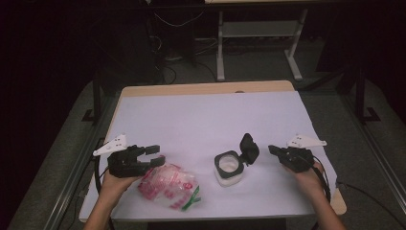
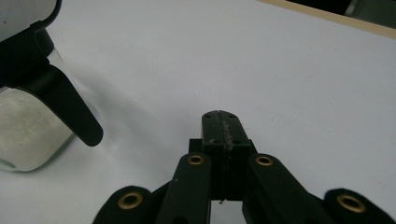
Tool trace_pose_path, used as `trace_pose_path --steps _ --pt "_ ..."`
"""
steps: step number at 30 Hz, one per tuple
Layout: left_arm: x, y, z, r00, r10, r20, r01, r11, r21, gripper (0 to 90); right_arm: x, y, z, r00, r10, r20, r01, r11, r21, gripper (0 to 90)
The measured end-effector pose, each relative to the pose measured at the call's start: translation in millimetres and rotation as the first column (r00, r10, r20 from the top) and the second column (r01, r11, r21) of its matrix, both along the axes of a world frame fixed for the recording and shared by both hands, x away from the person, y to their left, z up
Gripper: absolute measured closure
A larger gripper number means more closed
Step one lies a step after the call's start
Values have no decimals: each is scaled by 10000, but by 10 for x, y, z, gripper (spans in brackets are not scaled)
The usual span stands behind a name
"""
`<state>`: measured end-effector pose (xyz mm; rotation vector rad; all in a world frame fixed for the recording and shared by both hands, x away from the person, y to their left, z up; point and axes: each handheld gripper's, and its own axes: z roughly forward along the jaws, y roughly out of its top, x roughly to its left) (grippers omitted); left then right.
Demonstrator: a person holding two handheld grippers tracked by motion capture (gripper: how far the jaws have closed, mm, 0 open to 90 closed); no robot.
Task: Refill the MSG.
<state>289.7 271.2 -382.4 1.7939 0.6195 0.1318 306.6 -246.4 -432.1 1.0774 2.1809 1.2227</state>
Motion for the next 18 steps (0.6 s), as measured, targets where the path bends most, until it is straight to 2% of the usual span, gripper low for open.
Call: trace_pose_path --steps 5,8,9,12,13,14,16,17,18 --pt "47 13 -18 9996 263 -98 -261 9995 163 372 -3 0 -1 10000 -6 -72 6 10000 24 899" --pt "83 38 -41 9987 504 -91 -499 9976 470 352 0 -3 -4 10000 1 -64 -1 10000 3 899" --pt "103 60 -63 9969 767 -152 -756 9951 633 313 1 -4 -5 10000 0 -70 0 10000 -18 899" --pt "119 88 -84 9950 989 -105 -976 9914 877 273 3 -8 -7 10000 36 -62 -36 10000 -30 899" --pt "129 118 -104 9916 1292 36 -1287 9841 1226 258 -1 -11 -5 9999 5 -131 -6 10000 -12 899" --pt "129 118 -104 9916 1292 36 -1287 9841 1226 251 -1 -11 -5 9999 5 -131 -6 10000 -12 899" --pt "140 161 -124 9882 1527 99 -1526 9794 1318 239 0 -21 -4 9999 12 -121 -13 10000 -38 899" --pt "147 199 -139 9838 1787 162 -1790 9710 1584 212 -3 -30 -2 10000 18 -98 -18 10000 -29 899" --pt "147 199 -139 9838 1787 162 -1790 9710 1584 202 -3 -30 -2 10000 18 -98 -18 10000 -29 899"
